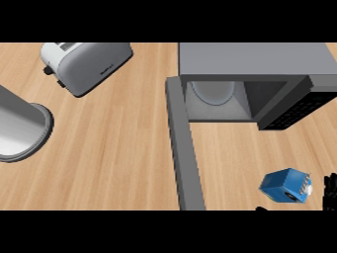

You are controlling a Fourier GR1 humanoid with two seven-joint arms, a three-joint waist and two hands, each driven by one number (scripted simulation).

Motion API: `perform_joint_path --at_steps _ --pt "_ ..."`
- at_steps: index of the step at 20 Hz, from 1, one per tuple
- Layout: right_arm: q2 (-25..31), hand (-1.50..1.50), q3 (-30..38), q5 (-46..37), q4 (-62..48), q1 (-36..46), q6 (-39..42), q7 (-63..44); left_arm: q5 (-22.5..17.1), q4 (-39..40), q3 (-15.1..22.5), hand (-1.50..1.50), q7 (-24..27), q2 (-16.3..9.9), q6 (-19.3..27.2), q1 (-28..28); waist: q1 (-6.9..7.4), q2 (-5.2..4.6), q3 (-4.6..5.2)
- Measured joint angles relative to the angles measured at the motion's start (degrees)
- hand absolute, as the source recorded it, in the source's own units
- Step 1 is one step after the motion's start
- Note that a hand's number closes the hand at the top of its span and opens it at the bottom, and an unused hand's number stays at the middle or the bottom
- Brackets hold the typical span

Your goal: Pick up the milk, place it into the microwave and close the microwave

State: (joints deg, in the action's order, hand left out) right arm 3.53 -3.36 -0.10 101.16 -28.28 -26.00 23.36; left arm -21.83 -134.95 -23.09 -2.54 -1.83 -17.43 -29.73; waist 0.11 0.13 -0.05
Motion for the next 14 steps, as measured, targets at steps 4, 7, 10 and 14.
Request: perform_joint_path --at_steps 4,7,10,14 --pt "0.1 -1.50 2.7 3.2 -5.4 1.3 3.0 4.4 -0.4 -0.1 -1.1 -1.50 -0.6 0.5 -0.8 0.1 0.06 -0.01 0.01" --pt "0.7 -1.50 4.8 4.9 -9.6 2.1 5.4 8.1 -0.6 -0.1 -1.5 -1.50 -0.7 0.7 -1.3 -0.1 0.13 -0.01 0.01" --pt "0.5 -1.50 6.2 4.9 -14.7 5.2 5.7 10.3 -0.8 -0.1 -1.9 -1.50 -0.1 1.0 -2.2 -1.0 0.30 -0.02 0.02" --pt "0.5 -1.50 8.3 5.0 -21.5 8.8 5.8 13.6 -1.4 -0.2 -3.1 -1.50 -1.1 0.8 -2.6 -1.0 0.39 -0.03 0.02"
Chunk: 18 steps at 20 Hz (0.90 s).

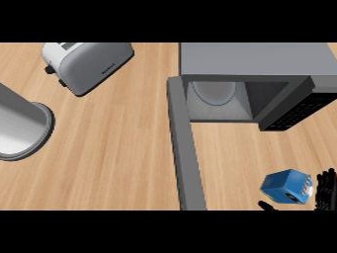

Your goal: Pick up the milk, place it into the microwave and close the microwave

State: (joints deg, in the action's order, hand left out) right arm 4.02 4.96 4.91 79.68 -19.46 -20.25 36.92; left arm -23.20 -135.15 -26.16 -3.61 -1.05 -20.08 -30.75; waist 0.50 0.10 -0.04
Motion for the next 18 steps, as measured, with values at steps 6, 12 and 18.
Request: perform_joint_path --at_steps 6,12,18 --pt "0.6 -1.50 2.4 0.1 -7.8 2.9 1.1 4.8 -0.6 0.0 -1.0 -1.50 0.8 0.4 -1.6 -1.4 0.07 0.01 0.00" --pt "2.0 1.50 4.9 1.1 -17.8 9.3 4.1 9.6 -1.6 0.6 -0.9 -1.50 1.0 0.4 -1.5 -0.9 0.09 -0.03 -0.01" --pt "2.2 1.50 5.2 -1.2 -22.5 12.9 3.4 16.0 -2.5 0.8 -2.2 -1.50 0.7 0.1 -2.5 -0.8 0.05 0.06 0.13"
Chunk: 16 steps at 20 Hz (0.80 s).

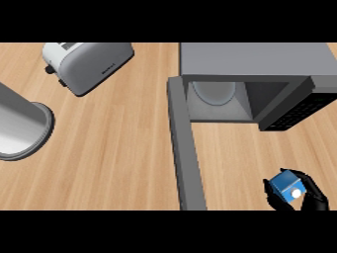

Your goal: Pick up the milk, place it into the microwave and close the microwave

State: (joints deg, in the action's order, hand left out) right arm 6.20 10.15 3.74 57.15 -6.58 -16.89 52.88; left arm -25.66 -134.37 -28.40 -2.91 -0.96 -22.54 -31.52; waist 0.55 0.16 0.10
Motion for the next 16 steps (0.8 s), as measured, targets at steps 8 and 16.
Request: perform_joint_path --at_steps 8,16 --pt "0.2 1.50 -3.0 -1.2 -0.1 3.8 3.6 0.9 -1.4 0.3 0.2 -1.50 1.9 0.0 -0.7 -1.9 0.23 -0.04 -0.05" --pt "4.6 1.50 -8.2 -2.6 -8.0 17.3 18.4 -0.4 -1.7 0.6 0.5 -1.50 1.4 -0.5 -0.8 -0.2 1.16 -0.28 -0.19"
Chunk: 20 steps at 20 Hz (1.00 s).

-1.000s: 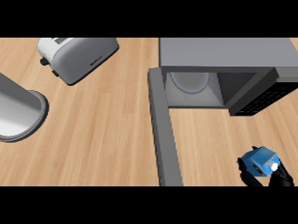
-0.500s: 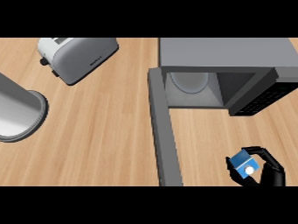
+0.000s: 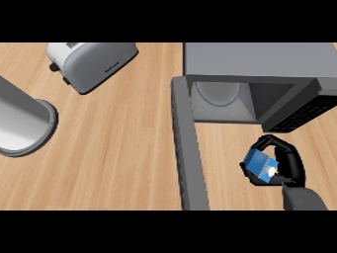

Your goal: Pick up the milk, place it into the microwave and close the microwave

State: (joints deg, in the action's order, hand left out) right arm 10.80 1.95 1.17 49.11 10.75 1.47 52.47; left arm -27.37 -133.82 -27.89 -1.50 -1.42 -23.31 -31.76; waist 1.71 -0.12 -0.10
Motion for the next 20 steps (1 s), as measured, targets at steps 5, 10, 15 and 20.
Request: perform_joint_path --at_steps 5,10,15,20 --pt "-0.4 1.50 -1.9 0.3 1.8 3.2 4.7 -2.6 -1.0 0.4 -1.9 -1.50 -0.2 -0.2 -0.6 -0.2 -0.74 0.16 0.06" --pt "-2.1 1.50 -3.2 -1.2 6.0 5.3 2.4 -7.3 -3.0 0.5 -5.2 -1.50 -1.6 -0.7 -1.3 -0.5 -1.04 0.23 0.08" --pt "-3.7 1.50 -3.2 -2.4 8.6 9.9 -1.4 -14.3 -3.7 0.5 -4.9 -1.50 -1.6 0.5 -2.1 -0.8 -1.09 0.24 0.10" --pt "-5.1 1.50 -3.5 -4.9 9.2 15.7 -5.7 -20.8 -4.3 1.1 -5.7 -1.50 -1.7 0.4 -2.9 -0.4 -0.99 0.20 0.10"
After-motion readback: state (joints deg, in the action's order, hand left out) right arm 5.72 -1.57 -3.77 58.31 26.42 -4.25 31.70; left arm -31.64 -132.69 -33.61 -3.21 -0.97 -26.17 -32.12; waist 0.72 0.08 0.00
